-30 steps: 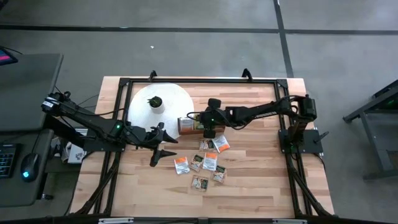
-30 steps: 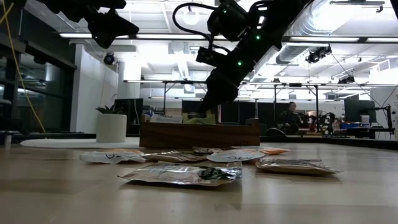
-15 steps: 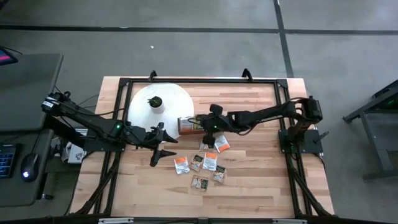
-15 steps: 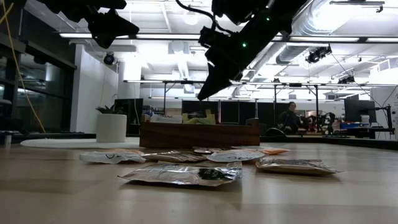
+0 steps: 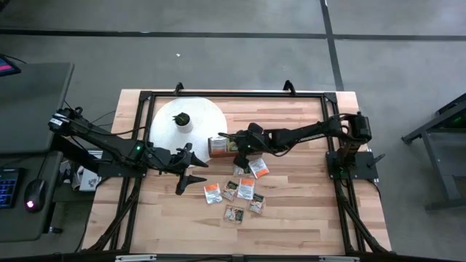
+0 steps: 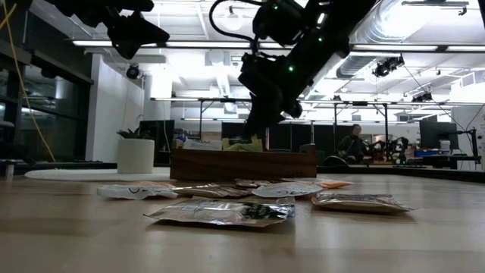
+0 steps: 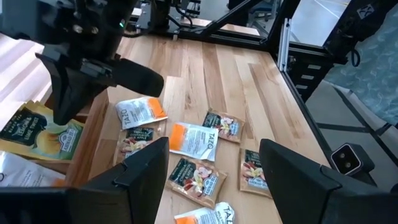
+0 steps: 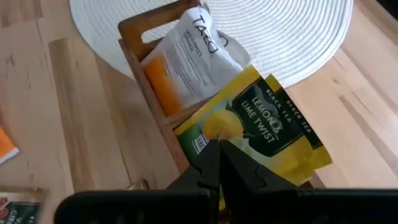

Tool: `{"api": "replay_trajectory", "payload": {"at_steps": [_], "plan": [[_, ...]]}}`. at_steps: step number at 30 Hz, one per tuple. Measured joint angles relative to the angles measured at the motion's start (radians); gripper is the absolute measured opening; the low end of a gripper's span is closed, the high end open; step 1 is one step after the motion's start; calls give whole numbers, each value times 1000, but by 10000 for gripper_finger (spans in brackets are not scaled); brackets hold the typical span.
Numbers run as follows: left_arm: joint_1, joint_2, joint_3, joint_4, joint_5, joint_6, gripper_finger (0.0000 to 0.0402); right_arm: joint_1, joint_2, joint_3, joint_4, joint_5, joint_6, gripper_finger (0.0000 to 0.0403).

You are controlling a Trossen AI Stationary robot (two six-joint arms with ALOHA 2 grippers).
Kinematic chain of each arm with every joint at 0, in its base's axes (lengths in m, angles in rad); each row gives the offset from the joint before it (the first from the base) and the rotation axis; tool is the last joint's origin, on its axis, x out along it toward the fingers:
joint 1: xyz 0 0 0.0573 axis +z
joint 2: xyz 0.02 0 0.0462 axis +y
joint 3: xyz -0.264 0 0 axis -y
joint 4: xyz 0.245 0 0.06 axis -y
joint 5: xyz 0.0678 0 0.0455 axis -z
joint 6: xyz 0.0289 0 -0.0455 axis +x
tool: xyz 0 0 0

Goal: Pick & Place Tea
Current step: Put the yellow tea bag into the middle section of the wooden organizer

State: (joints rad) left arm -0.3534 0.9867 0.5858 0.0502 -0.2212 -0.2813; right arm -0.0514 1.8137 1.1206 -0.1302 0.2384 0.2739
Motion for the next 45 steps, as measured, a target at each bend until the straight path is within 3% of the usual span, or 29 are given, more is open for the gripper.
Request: {"api": "replay_trajectory", "payload": {"at_steps": [17, 37, 45], "plan": [[0, 0, 0, 1, -6, 7, 248, -20, 16, 0, 0, -106, 93, 0], [0, 0, 0, 1, -9, 11, 248, -62, 50, 0, -2, -111, 128, 0], [0, 0, 0, 0, -8, 11, 248, -27, 47, 0, 16, -119, 104, 0]]}}
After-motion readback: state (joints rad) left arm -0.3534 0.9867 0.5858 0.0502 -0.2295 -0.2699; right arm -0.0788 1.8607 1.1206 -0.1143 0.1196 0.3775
